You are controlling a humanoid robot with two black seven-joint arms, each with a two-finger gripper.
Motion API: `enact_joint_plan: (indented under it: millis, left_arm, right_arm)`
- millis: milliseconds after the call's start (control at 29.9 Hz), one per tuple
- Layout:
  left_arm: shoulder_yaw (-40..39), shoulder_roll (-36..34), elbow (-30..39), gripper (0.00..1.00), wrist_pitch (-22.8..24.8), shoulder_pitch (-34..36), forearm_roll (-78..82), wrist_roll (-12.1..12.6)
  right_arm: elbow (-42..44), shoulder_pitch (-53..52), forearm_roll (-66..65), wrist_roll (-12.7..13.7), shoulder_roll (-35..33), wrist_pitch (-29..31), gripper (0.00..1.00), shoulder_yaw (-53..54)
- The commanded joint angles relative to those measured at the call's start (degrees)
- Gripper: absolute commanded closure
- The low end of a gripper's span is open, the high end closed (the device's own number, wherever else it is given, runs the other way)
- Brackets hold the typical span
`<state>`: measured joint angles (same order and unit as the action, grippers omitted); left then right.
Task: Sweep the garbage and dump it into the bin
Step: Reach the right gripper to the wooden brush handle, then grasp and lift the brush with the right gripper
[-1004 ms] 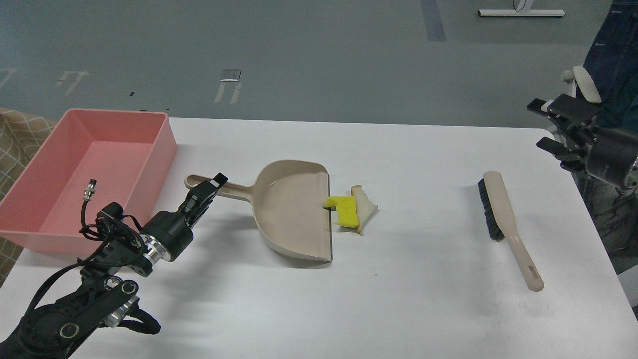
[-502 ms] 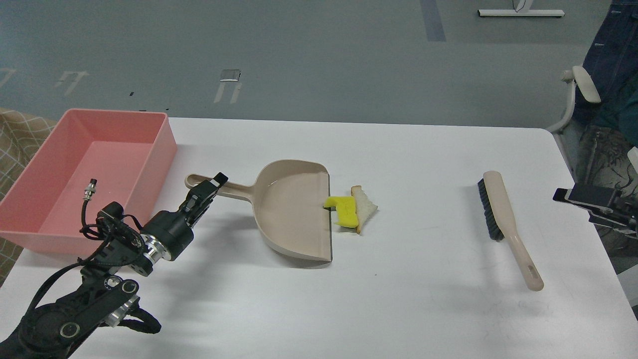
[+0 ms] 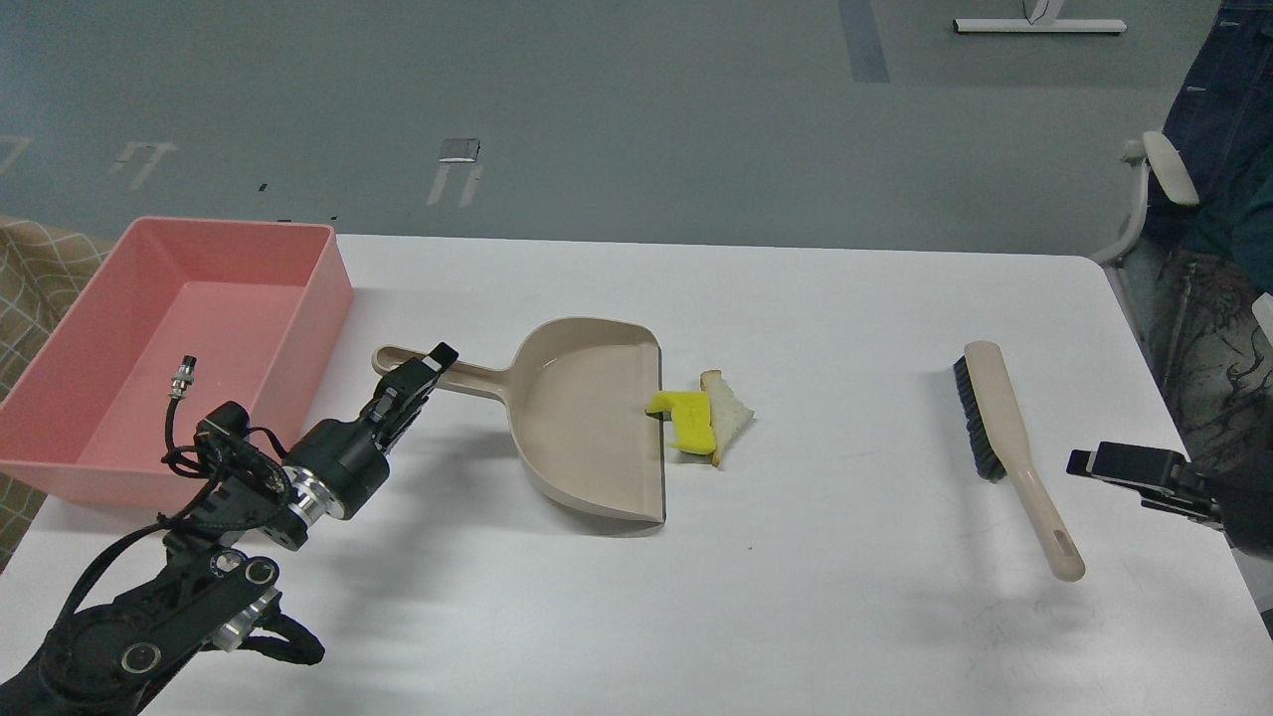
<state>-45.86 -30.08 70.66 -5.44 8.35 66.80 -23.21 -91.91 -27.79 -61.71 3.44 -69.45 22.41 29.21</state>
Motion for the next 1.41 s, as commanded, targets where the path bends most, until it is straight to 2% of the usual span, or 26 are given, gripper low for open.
enact_joint_plan:
  millis: [0, 67, 100, 569, 603, 636, 803, 870, 937, 1172, 1238, 1272, 1372]
  left_arm:
    - [0.0, -0.1, 0.0, 1.0, 0.0, 0.0, 0.0, -0.3]
    - [0.0, -0.1, 0.0, 1.0, 0.0, 0.1, 0.0, -0.3]
    - [0.0, -0.1, 0.0, 1.0, 0.0, 0.1, 0.0, -0.3]
    - [0.0, -0.1, 0.1, 1.0, 0.0, -0.1, 0.0, -0.3]
    - [0.0, -0.1, 0.1, 1.0, 0.0, -0.1, 0.0, -0.4]
    - [0.0, -0.1, 0.1, 1.0, 0.0, -0.1, 0.0, -0.4]
    - [0.0, 0.0, 0.1, 1.0, 0.0, -0.2, 0.0, -0.4]
    - [0.0, 0.0, 0.1, 1.0, 0.0, -0.3, 0.0, -0.5]
    - [0.0, -0.1, 0.1, 1.0, 0.0, -0.4, 0.0, -0.9]
    - [0.1, -0.2, 0.2, 1.0, 0.0, -0.4, 0.0, -1.0]
    - [0.0, -0.2, 0.2, 1.0, 0.0, -0.3, 0.0, -1.0]
    - [0.0, -0.2, 0.2, 1.0, 0.0, -0.4, 0.0, -1.0]
    - [0.0, -0.2, 0.2, 1.0, 0.0, -0.4, 0.0, -1.0]
  right_arm:
    - [0.1, 0.7, -2.9, 0.9, 2.6, -0.1, 0.13, 0.0]
    - [0.1, 1.4, -4.1, 1.6, 3.8, -0.1, 0.27, 0.0]
    - [0.1, 1.6, -4.6, 2.0, 4.4, -0.1, 0.28, 0.0]
    - [0.2, 1.6, -4.7, 4.5, 6.4, -0.1, 0.29, 0.0]
    - [0.2, 1.6, -4.7, 4.5, 6.5, -0.1, 0.32, 0.0]
    - [0.2, 1.6, -4.7, 4.5, 6.5, 0.0, 0.39, 0.0]
    - [0.2, 1.7, -6.0, 4.6, 7.1, -0.1, 0.45, 0.0]
    - [0.2, 1.7, -6.2, 4.6, 7.1, 0.0, 0.5, 0.0]
    - [0.2, 1.7, -6.2, 5.7, 7.4, 0.0, 0.58, 0.0]
    - [0.2, 1.7, -6.2, 6.6, 8.2, 0.0, 0.62, -0.1]
    - [0.2, 1.7, -6.1, 6.6, 8.3, 0.0, 0.67, -0.1]
    - [0.2, 1.7, -6.1, 6.6, 8.3, 0.0, 0.69, -0.1]
    - [0.1, 1.4, -6.1, 8.0, 8.3, 0.0, 0.87, -0.3]
